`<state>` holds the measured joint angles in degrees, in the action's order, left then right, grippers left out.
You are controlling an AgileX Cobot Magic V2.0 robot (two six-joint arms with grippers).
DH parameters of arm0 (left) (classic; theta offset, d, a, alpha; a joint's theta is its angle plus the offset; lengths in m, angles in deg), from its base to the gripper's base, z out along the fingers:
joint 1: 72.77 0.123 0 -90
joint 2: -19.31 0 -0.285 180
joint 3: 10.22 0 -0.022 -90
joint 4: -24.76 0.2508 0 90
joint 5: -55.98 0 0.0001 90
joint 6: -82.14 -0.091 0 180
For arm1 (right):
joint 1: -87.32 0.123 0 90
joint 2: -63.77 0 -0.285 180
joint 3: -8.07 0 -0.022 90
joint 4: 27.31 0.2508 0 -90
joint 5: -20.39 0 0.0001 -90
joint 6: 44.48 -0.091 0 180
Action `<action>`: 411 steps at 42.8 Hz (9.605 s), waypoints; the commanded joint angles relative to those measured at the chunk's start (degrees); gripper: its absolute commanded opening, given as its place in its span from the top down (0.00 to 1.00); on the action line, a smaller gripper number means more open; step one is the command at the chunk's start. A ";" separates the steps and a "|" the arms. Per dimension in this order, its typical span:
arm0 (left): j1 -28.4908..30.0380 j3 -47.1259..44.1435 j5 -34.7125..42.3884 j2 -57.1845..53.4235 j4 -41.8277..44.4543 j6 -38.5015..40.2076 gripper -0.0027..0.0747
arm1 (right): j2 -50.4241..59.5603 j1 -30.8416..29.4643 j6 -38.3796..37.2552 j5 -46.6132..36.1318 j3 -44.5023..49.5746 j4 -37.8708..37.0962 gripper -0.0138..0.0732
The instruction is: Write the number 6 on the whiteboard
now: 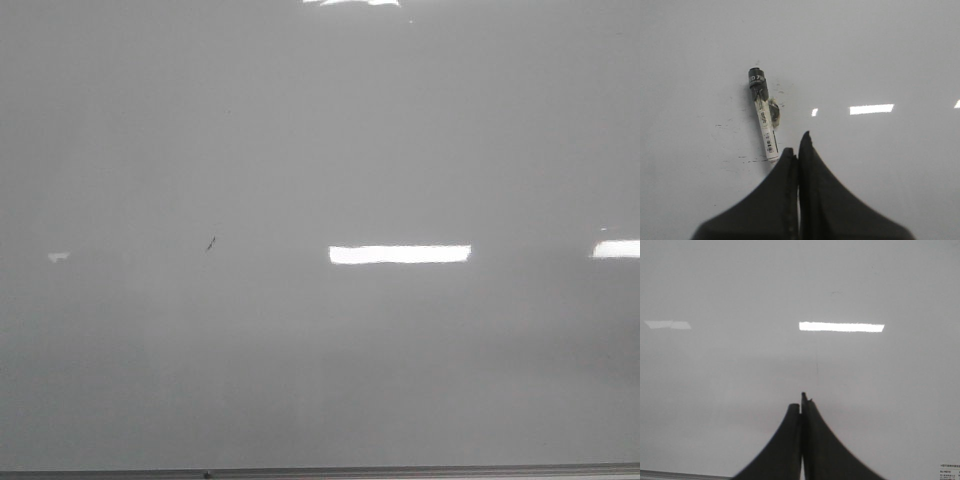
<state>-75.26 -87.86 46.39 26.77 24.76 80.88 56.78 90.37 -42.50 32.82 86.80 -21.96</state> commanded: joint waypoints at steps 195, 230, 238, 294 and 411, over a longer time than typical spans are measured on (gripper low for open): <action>-56.81 55.13 -36.98 71.12 19.88 -21.94 0.98 | -69.16 47.20 28.81 24.32 -59.87 7.79 0.19; -56.91 55.13 -29.22 71.12 17.44 -21.94 0.96 | -73.64 48.88 28.81 21.94 -60.83 6.74 0.92; -56.91 55.13 -29.13 71.12 17.44 -21.50 0.60 | -72.25 47.33 28.75 23.99 -60.44 4.44 0.91; -46.80 20.59 2.06 18.92 -6.19 -15.42 0.99 | -69.07 30.42 28.56 -4.95 -51.48 13.90 0.92; -50.90 53.22 -26.91 63.73 0.36 -37.05 0.50 | -72.57 48.13 44.91 23.51 -62.51 -2.48 0.91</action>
<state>-124.24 -36.85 15.02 89.90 25.71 44.07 -17.72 138.33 1.67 60.35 25.65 -24.05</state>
